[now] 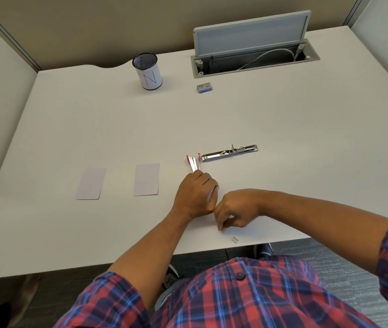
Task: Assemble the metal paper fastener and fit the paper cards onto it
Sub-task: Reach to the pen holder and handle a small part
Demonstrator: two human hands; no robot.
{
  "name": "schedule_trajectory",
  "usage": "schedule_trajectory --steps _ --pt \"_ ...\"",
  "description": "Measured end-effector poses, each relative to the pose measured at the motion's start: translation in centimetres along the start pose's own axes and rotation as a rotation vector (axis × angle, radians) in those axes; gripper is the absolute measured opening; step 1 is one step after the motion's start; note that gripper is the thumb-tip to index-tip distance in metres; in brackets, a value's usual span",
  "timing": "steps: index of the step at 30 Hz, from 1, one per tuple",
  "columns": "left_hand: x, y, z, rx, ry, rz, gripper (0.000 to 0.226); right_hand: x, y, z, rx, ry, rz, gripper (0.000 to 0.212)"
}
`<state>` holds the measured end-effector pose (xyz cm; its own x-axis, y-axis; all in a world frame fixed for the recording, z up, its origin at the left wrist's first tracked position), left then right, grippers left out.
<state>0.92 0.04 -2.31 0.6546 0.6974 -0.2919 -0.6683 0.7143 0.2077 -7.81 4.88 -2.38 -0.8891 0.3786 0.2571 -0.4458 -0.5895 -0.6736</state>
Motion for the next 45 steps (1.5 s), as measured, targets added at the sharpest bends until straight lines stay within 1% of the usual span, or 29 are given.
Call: schedule_trajectory --steps 5,9,11,16,21,24,29,33,39,45 --pt "2.0 1.7 -0.4 0.008 -0.086 -0.121 0.015 1.3 0.1 0.2 0.010 0.051 -0.042 0.018" --pt "3.3 2.9 -1.1 -0.009 -0.192 -0.232 0.014 1.7 0.2 -0.5 0.008 0.034 -0.063 0.016" --pt "3.9 3.1 -1.5 -0.019 -0.222 -0.271 0.019 1.9 0.4 -1.0 -0.005 0.031 -0.082 0.018" --pt "4.6 3.8 -1.8 -0.019 -0.270 -0.323 0.040 2.2 1.4 -1.7 -0.082 0.041 -0.172 0.041" --pt "4.7 3.9 -1.8 -0.039 -0.270 -0.349 0.051 2.1 1.8 -2.1 -0.101 0.038 -0.205 0.044" --pt "4.6 3.9 -1.7 -0.055 -0.252 -0.372 0.056 2.2 1.9 -2.2 -0.127 0.043 -0.220 0.038" --pt "4.3 3.8 -1.7 -0.076 -0.222 -0.340 0.059 2.5 2.2 -1.7 -0.107 0.100 -0.221 0.025" --pt "3.8 3.4 -1.8 -0.115 -0.207 -0.319 0.045 2.8 2.8 -0.6 -0.094 0.227 -0.227 0.013" --pt "2.4 2.8 -1.0 -0.079 -0.114 -0.178 0.029 2.9 4.1 1.2 -0.075 0.421 -0.295 0.013" --pt "0.8 2.1 0.0 -0.114 -0.040 -0.066 0.019 3.1 5.1 2.5 -0.062 0.536 -0.360 0.018"
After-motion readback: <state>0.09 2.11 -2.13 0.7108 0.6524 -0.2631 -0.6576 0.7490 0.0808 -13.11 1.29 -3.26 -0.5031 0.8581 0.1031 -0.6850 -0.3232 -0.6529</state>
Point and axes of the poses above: each hand's wrist, its own x-axis away from the middle knuckle, its own z-axis out of the back of the hand, y = z × x, the point moved 6 cm from there along -x, towards the middle knuckle, and after that the axes turned 4 degrees about -x, right-handed, at the moved point
